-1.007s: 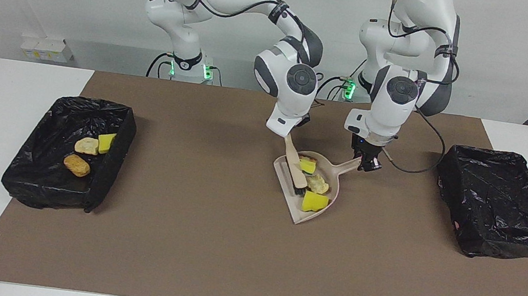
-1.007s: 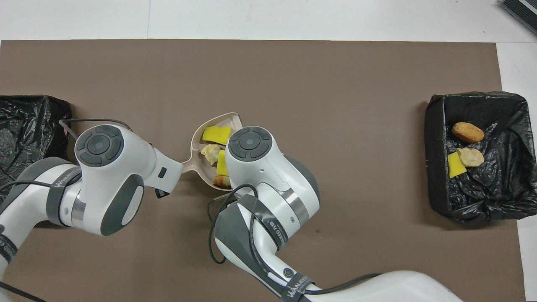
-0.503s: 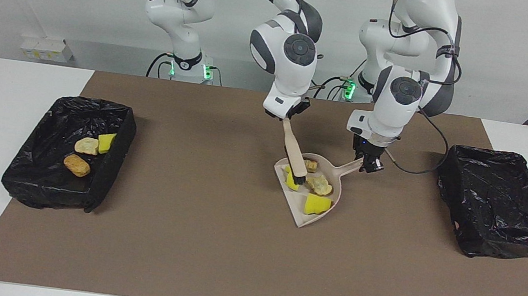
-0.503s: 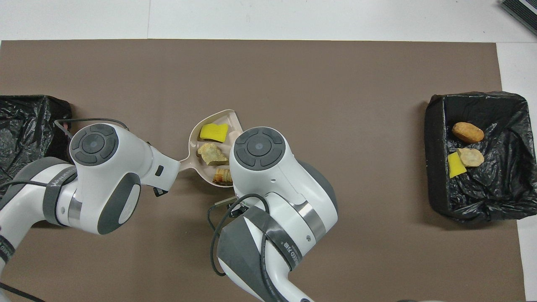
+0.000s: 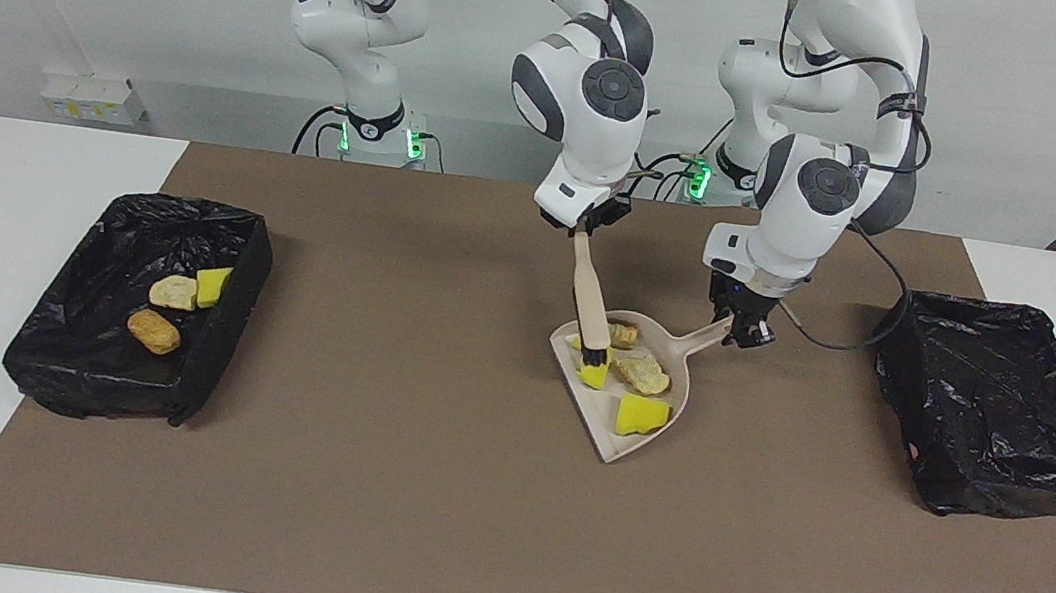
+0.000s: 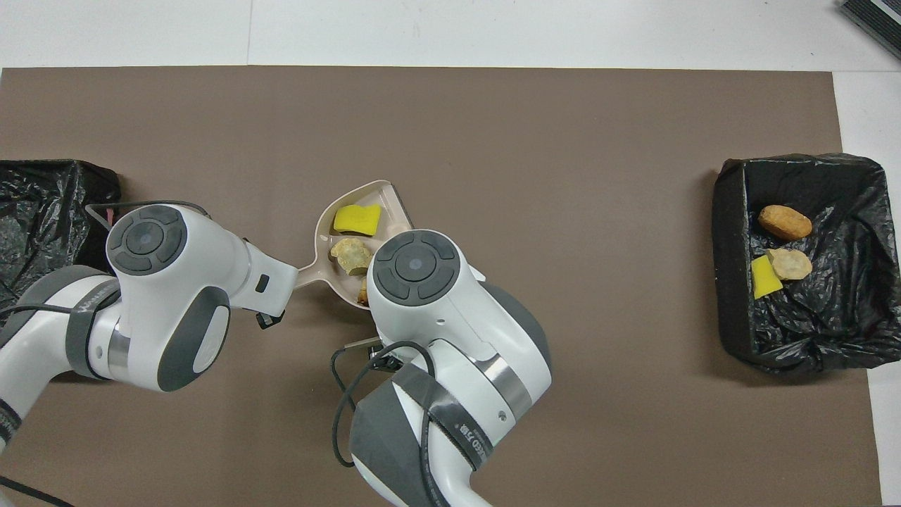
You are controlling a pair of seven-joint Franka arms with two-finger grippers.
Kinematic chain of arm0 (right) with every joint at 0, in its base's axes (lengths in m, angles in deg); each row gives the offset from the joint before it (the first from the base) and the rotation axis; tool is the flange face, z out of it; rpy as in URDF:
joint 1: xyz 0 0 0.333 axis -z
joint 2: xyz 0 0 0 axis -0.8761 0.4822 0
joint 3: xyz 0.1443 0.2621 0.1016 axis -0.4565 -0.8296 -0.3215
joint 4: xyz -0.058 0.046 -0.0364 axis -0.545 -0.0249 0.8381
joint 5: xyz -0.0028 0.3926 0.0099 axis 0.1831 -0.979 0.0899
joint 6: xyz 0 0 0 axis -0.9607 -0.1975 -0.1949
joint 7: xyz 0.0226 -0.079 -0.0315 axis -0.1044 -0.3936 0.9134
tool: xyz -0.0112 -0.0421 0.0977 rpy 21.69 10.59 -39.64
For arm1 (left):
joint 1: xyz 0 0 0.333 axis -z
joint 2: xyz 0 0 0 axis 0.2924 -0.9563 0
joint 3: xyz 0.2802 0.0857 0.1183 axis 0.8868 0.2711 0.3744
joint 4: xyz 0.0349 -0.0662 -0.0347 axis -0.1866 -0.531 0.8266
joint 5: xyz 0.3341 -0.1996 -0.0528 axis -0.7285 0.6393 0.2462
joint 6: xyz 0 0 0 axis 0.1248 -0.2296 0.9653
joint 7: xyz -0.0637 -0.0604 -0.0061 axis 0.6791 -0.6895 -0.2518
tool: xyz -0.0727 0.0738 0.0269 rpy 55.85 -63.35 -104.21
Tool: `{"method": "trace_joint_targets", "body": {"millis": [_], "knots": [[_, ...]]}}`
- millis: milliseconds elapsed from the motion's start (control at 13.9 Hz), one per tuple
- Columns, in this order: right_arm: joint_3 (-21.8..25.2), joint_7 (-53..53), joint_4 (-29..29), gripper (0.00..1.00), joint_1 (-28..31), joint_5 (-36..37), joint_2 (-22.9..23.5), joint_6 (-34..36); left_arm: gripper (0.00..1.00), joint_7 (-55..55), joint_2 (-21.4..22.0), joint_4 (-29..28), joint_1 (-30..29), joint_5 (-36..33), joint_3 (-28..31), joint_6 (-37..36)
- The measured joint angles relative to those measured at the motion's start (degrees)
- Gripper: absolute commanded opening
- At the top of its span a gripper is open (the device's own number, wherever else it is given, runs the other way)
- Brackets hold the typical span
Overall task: Sweep and dump trash in bin
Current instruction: 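Carry the dustpan to the bin nearest the left arm and tip it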
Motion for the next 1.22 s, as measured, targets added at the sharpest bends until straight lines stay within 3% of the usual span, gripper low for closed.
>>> {"method": "trace_joint_targets", "body": {"millis": [288,575,719,1222], "knots": [[-0.3,8.2,4.6,0.0,-2.5,-0.1,-5.4,2.3,0.0,-0.1,1.5,0.4,-4.6,0.0,0.3,-1.4],[-0.6,12.1,20.4,0.0,-6.8,-5.9,-13.9,-8.3,0.0,-3.2,5.0,3.5,-13.3,0.1,0.5,-7.5],[-0.7,12.8,24.6,0.0,-7.4,-8.3,-16.8,-10.0,0.0,-3.3,5.7,6.2,-16.9,0.1,0.6,-10.2],[-0.7,16.1,31.0,0.0,-12.0,-9.3,-16.9,-20.4,0.0,-3.5,5.5,14.4,-35.8,1.0,0.9,-15.5]]}}
